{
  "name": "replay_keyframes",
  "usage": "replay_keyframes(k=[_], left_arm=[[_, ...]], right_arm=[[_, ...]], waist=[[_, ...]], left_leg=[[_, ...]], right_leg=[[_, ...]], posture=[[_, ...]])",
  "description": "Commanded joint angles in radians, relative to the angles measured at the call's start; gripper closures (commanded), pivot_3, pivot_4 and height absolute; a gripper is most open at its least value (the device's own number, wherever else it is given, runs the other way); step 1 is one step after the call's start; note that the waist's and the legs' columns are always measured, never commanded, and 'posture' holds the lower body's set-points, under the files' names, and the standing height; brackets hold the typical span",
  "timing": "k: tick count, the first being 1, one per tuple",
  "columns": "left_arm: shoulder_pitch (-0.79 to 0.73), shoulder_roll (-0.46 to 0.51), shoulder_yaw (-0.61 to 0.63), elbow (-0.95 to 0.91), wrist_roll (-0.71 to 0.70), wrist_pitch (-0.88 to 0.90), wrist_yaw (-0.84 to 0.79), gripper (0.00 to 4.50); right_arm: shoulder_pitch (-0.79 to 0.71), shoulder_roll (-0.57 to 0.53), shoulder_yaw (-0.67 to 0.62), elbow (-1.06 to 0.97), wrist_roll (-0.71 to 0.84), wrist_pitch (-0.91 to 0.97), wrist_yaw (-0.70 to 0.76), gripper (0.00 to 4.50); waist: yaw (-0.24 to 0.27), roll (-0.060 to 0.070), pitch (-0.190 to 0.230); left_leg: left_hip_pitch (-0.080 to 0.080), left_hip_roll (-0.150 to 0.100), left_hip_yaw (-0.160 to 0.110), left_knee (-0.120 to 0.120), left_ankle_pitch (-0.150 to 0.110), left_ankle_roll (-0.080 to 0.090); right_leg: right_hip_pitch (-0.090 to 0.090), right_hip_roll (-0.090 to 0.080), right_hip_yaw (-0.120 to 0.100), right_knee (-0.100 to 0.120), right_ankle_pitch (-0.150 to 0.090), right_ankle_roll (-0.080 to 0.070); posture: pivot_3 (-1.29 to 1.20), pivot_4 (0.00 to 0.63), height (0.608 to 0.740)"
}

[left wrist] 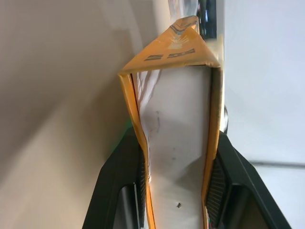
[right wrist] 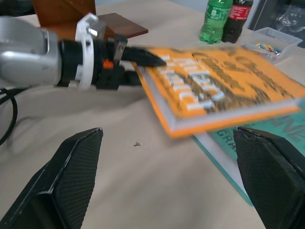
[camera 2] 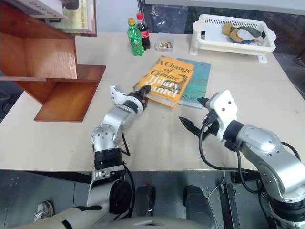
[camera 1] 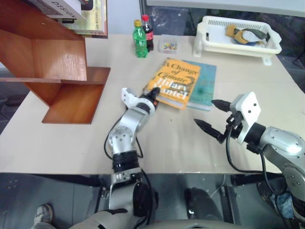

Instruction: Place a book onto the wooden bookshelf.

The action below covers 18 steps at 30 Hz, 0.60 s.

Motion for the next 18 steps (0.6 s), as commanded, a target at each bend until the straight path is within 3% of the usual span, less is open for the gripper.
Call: replay_keyframes(k=[1,8,15,18], left_arm=[[0.003,-0.048,-0.035,0.055,-0.004,0.046,0.005,3.4],[-0.06,-0.032,-0.031,0.156,0.014,0.023,-0.035,3.4],[-0.022,-0.006,-0.029,0.125,-0.019,0.093,-0.005,0.23],[-0.024,0.075,-0.018,0.112,-0.019,0.154,-0.028,0.03]], right_arm=[[0.003,-0.011,-0.029,-0.049,0.017,-0.003,-0.012,0.0],[0.003,-0.001,-0.02,-0.048,0.012,-0.011,-0.042,0.0],[0.003,-0.007,-0.027,-0.047,0.018,-0.013,-0.047,0.0],[0.003,-0.006,-0.024,-0.042,0.016,-0.017,-0.046,0.0]], waist=[[0.002,0.0,0.0],[0.012,0.0,-0.001],[0.011,0.0,-0.001],[0.01,0.0,-0.001]], left_leg=[[0.0,0.0,0.0,0.0,0.0,0.0],[0.0,0.0,0.0,0.0,0.0,0.0],[-0.001,0.0,0.0,0.0,0.0,0.0],[-0.001,0.0,0.0,0.0,0.0,0.0]], right_leg=[[0.0,0.0,0.0,0.0,0.0,0.0],[0.0,0.0,0.0,0.0,0.0,0.0],[0.0,0.0,0.0,-0.001,0.0,0.0],[0.0,0.0,0.0,-0.001,0.0,0.0]], posture=[[0.0,0.15,0.74],[0.0,0.15,0.74],[0.0,0.15,0.74],[0.0,0.15,0.74]])
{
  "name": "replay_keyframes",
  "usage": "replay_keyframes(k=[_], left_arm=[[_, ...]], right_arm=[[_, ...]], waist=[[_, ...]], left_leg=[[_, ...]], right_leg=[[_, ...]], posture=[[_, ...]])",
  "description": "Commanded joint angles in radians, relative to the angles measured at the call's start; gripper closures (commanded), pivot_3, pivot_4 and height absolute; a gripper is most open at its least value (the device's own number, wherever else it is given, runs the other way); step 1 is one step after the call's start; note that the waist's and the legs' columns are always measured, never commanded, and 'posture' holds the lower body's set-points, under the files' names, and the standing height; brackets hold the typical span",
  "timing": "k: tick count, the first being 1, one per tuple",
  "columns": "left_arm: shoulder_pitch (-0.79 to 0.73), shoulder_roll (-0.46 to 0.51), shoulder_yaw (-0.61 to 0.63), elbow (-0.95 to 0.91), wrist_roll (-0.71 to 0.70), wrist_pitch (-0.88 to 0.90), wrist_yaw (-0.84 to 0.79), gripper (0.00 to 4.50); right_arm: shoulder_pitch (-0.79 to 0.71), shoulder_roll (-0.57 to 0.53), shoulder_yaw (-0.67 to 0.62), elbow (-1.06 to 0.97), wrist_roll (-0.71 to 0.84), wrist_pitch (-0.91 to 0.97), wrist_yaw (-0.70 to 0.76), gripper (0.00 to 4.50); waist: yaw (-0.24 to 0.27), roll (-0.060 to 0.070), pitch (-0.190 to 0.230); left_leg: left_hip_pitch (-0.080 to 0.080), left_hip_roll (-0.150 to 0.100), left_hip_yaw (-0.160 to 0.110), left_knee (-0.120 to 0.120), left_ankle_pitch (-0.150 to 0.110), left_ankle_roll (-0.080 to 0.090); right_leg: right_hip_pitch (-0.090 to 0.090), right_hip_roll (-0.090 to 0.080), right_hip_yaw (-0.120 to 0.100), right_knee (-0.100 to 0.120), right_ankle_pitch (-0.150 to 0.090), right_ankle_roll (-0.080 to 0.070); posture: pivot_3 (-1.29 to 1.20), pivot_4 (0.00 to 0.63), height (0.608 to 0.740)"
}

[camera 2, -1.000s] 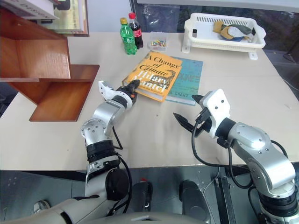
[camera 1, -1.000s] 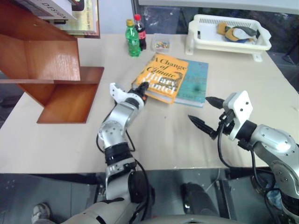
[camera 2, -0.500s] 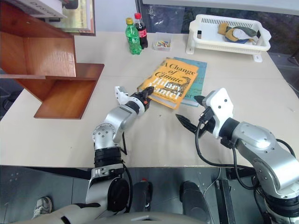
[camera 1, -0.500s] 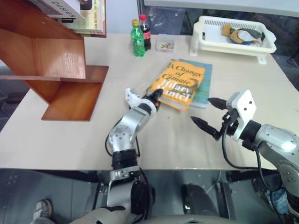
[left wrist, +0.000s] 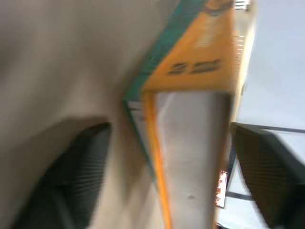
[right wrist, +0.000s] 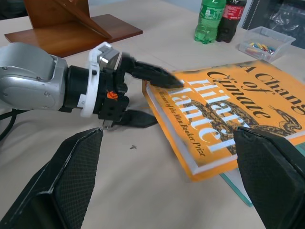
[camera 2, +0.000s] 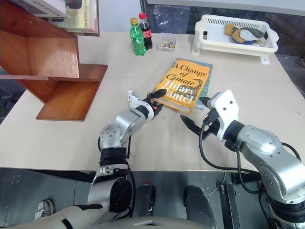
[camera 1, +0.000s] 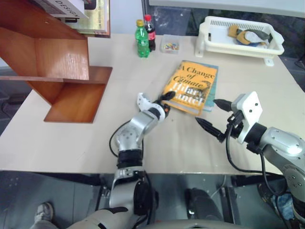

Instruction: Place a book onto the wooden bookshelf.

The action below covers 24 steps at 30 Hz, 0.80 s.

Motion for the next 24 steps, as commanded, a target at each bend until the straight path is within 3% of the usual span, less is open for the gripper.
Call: replay_keyframes(k=[1,8,14,19,24], left_arm=[[0.005,0.081,0.004,-0.008,0.006,0.079,-0.025,0.03],[-0.199,0.41,0.029,0.25,0.005,0.34,-0.248,0.03],[-0.414,0.619,-0.12,0.558,0.219,0.512,-0.616,0.03],[-0.575,0.609,-0.256,0.84,0.484,0.377,-0.923,0.03],[-0.666,0.521,-0.256,1.023,0.661,0.169,-1.058,0.03]], right_arm=[[-0.004,-0.007,-0.021,-0.032,0.005,-0.02,-0.003,0.0],[-0.019,0.013,0.009,-0.013,-0.018,-0.046,-0.009,0.0],[-0.005,0.026,0.013,-0.017,-0.034,-0.061,-0.015,0.0],[0.019,0.041,0.01,-0.038,-0.048,-0.067,-0.037,0.0],[0.049,0.05,0.002,-0.079,-0.054,-0.054,-0.075,0.0]], waist=[[-0.001,0.0,0.0],[-0.029,0.0,0.001],[-0.025,0.0,0.001],[-0.025,0.0,0.001],[-0.025,0.0,0.001]], left_leg=[[0.0,0.0,0.0,0.0,0.0,0.0],[0.001,0.001,-0.001,-0.001,0.0,0.0],[-0.001,0.0,-0.001,-0.002,0.0,0.0],[-0.002,-0.001,-0.001,-0.004,0.0,0.0],[-0.004,-0.001,-0.001,-0.004,0.0,0.0]], right_leg=[[0.0,0.0,0.0,0.0,0.0,0.0],[-0.001,0.001,0.0,0.001,0.0,0.0],[-0.001,0.0,-0.002,-0.001,0.0,0.0],[-0.003,-0.001,-0.002,-0.002,-0.001,0.0],[-0.004,-0.001,-0.002,-0.002,-0.001,0.0]], posture=[[0.0,0.15,0.74],[0.0,0.15,0.74],[0.0,0.15,0.74],[0.0,0.15,0.74],[0.0,0.15,0.74]])
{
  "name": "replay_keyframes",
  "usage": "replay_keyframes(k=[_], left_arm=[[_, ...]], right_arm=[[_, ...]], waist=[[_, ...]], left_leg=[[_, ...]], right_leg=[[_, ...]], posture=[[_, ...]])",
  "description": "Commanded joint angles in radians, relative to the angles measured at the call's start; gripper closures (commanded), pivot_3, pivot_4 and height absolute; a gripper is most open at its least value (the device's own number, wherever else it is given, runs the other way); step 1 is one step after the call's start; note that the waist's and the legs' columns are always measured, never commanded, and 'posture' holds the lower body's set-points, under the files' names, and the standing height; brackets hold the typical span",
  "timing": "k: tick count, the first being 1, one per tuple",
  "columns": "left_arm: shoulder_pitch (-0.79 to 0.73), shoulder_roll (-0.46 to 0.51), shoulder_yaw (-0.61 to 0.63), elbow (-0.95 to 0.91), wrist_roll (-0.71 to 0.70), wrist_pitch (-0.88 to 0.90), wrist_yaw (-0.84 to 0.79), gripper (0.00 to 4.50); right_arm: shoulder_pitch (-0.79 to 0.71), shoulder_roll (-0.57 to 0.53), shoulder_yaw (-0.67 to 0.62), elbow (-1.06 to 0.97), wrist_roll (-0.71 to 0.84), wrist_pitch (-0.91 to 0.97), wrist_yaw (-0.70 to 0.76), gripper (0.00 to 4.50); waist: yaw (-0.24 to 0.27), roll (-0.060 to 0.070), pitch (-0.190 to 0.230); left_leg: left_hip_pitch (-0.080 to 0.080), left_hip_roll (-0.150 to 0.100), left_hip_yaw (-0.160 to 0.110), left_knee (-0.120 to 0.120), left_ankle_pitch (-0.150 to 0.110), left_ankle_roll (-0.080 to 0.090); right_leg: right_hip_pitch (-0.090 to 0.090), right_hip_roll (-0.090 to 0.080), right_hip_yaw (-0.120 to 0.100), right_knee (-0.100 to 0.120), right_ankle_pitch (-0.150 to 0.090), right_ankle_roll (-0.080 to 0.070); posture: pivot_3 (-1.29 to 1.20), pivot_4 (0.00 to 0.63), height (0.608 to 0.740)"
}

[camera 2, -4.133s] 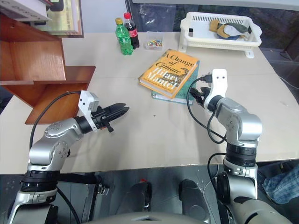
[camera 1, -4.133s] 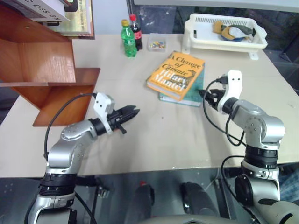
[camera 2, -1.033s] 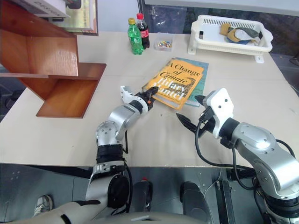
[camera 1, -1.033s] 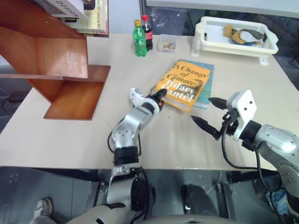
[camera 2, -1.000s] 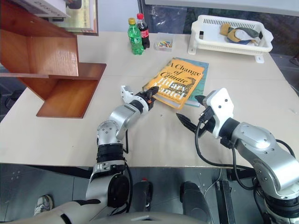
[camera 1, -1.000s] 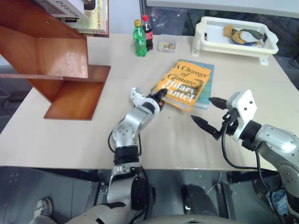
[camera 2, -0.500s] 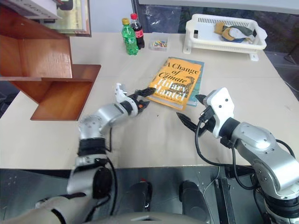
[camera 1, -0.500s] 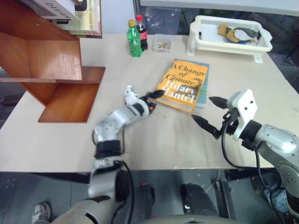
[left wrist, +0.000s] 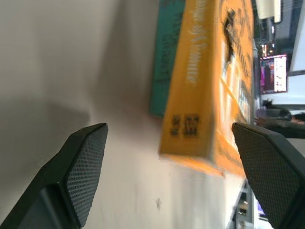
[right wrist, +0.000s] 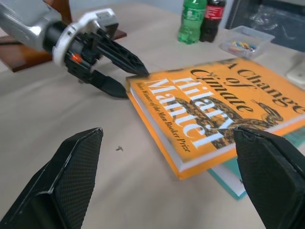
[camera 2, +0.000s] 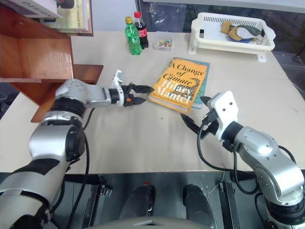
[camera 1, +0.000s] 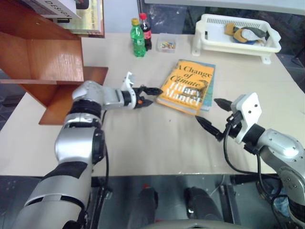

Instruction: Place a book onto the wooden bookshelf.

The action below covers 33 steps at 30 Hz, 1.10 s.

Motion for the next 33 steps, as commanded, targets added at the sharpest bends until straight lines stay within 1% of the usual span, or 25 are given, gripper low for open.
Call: replay_keyframes(k=[1,6,8,13,19,22,27,30,33], left_arm=[[-0.063,-0.029,0.02,0.071,0.092,-0.107,-0.089,0.03],[-0.093,-0.049,0.066,0.121,0.174,-0.144,-0.138,0.03],[-0.095,-0.053,0.09,0.128,0.191,-0.143,-0.141,0.03],[-0.098,-0.063,0.142,0.127,0.206,-0.055,-0.177,0.03],[-0.095,-0.082,0.263,0.12,0.148,0.072,-0.099,0.03],[-0.088,-0.1,0.304,0.092,0.129,0.171,-0.083,0.03],[-0.061,-0.122,0.36,0.047,0.103,0.252,-0.031,0.03],[-0.03,-0.102,0.38,0.01,0.102,0.289,-0.013,0.03],[-0.012,-0.056,0.407,-0.002,0.105,0.264,0.02,0.03]], right_arm=[[0.02,0.002,-0.025,-0.083,-0.002,-0.002,-0.035,0.0],[0.065,0.004,-0.055,-0.144,0.012,0.03,-0.082,0.0],[0.085,0.007,-0.058,-0.166,0.011,0.039,-0.1,0.0],[0.113,0.015,-0.063,-0.201,0.015,0.055,-0.134,0.0],[0.11,0.01,-0.061,-0.197,0.014,0.056,-0.138,0.0],[0.093,0.007,-0.053,-0.179,0.012,0.053,-0.128,0.0],[0.07,0.002,-0.042,-0.152,0.008,0.046,-0.109,0.0],[0.061,-0.001,-0.038,-0.141,0.006,0.042,-0.099,0.0],[0.057,-0.002,-0.038,-0.133,0.004,0.038,-0.09,0.0]], waist=[[-0.001,0.0,0.0],[-0.004,0.0,0.0],[-0.003,0.0,0.0],[-0.003,0.0,0.0],[-0.003,0.0,0.0],[-0.003,0.0,0.0],[-0.004,0.0,0.0],[-0.006,0.0,0.0],[-0.008,0.0,0.0]], left_leg=[[0.0,0.0,0.0,0.0,0.0,0.0],[-0.01,0.0,0.0,0.002,0.0,0.0],[-0.012,0.0,0.0,0.003,0.0,0.0],[-0.012,0.0,0.0,0.003,0.0,0.0],[-0.012,0.0,0.0,0.004,0.0,0.0],[-0.012,0.0,0.0,0.004,0.0,0.0],[-0.012,0.0,-0.001,0.004,0.0,0.0],[-0.011,0.0,0.0,0.004,0.0,0.0],[-0.011,0.0,0.0,0.004,0.0,0.0]], right_leg=[[0.0,0.0,0.0,0.0,0.0,0.0],[-0.011,0.0,0.0,0.002,0.0,0.0],[-0.012,0.0,0.0,0.003,0.0,0.0],[-0.013,0.0,0.0,0.003,0.0,0.0],[-0.013,0.0,0.0,0.004,0.0,0.0],[-0.013,0.0,0.0,0.005,0.0,0.0],[-0.012,0.0,0.0,0.006,0.0,0.0],[-0.013,0.0,0.001,0.007,0.0,0.0],[-0.013,0.0,0.001,0.008,0.0,0.0]], posture=[[0.0,0.15,0.74],[0.0,0.15,0.74],[0.0,0.15,0.74],[0.0,0.15,0.74],[0.0,0.15,0.74],[0.0,0.15,0.74],[0.0,0.15,0.74],[0.0,0.15,0.74],[0.0,0.15,0.74]])
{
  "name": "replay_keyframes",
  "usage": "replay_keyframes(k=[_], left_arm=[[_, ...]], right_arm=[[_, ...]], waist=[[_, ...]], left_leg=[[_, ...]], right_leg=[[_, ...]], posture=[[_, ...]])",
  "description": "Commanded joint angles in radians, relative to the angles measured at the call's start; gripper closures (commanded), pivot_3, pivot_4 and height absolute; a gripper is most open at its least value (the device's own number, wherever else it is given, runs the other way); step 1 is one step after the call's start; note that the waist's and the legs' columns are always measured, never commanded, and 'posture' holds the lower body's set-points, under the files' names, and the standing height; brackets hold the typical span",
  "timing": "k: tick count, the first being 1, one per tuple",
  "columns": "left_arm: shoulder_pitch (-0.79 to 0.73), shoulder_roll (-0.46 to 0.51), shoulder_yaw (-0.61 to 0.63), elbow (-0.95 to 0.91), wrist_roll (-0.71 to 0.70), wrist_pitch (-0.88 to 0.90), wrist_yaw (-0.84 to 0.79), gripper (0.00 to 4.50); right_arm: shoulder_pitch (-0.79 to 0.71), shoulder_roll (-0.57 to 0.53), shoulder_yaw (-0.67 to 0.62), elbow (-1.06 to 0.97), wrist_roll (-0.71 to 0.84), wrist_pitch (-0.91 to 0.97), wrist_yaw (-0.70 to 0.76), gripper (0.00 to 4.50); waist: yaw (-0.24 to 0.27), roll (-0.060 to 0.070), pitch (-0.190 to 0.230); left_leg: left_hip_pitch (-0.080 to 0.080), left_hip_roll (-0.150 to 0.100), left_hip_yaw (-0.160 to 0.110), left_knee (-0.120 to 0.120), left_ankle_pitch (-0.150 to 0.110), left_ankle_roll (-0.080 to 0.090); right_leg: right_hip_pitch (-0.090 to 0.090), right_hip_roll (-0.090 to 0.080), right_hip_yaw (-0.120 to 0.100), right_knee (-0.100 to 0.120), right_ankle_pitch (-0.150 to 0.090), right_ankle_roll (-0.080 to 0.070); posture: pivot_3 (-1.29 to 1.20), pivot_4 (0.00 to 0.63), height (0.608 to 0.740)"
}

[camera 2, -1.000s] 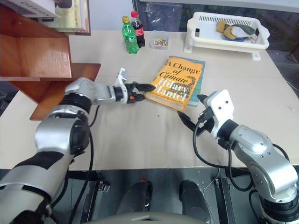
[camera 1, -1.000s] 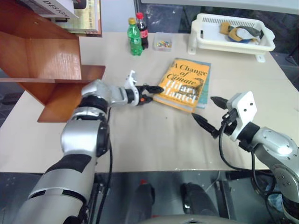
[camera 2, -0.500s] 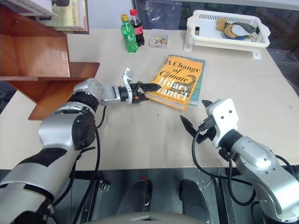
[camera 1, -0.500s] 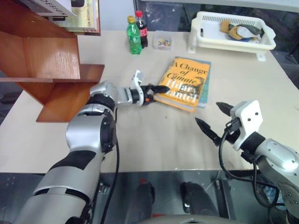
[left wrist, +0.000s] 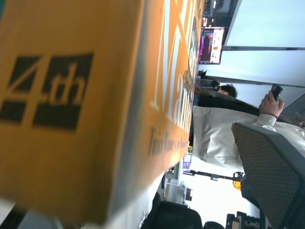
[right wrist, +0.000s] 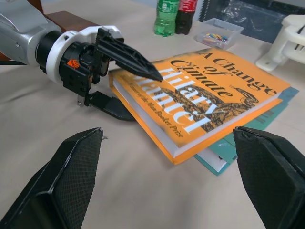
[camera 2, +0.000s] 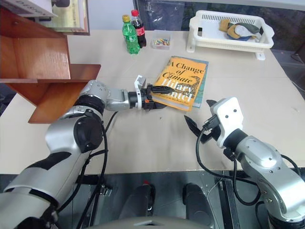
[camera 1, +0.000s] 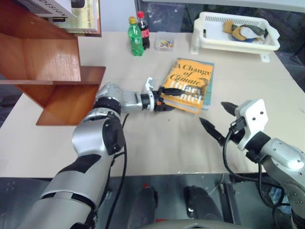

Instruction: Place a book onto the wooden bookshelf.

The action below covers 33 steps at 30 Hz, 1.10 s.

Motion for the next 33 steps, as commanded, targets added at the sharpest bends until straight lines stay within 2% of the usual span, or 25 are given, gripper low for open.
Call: replay_keyframes(k=[1,11,18,33], left_arm=[[0.006,0.064,0.053,-0.037,-0.019,-0.02,0.036,0.03],[-0.008,0.126,0.085,-0.025,-0.006,-0.125,0.092,0.03],[-0.018,0.08,0.064,-0.036,0.013,-0.184,0.097,0.03],[-0.007,0.027,-0.02,-0.175,-0.012,0.028,-0.049,0.03]], right_arm=[[-0.014,-0.007,-0.01,-0.007,-0.003,-0.028,0.013,0.0],[-0.025,-0.002,0.008,0.014,-0.021,-0.051,0.022,0.0],[-0.024,0.002,0.012,0.022,-0.034,-0.063,0.026,0.0],[-0.021,0.0,0.006,0.025,-0.046,-0.071,0.031,0.0]], waist=[[-0.001,0.0,0.0],[0.006,0.0,0.0],[0.007,0.0,0.0],[0.0,0.0,0.0]], left_leg=[[0.0,0.0,0.0,0.0,0.0,0.0],[0.0,-0.001,0.0,0.003,0.0,0.0],[0.0,-0.001,0.0,0.004,0.0,0.0],[0.0,-0.001,-0.001,0.013,0.0,0.0]], right_leg=[[0.0,0.0,0.0,0.0,0.0,0.0],[0.0,-0.001,0.0,0.004,0.0,0.0],[0.0,-0.001,0.0,0.007,0.0,0.0],[0.0,-0.001,0.0,0.013,0.0,0.0]], posture=[[0.0,0.15,0.74],[0.0,0.15,0.74],[0.0,0.15,0.74],[0.0,0.15,0.74]])
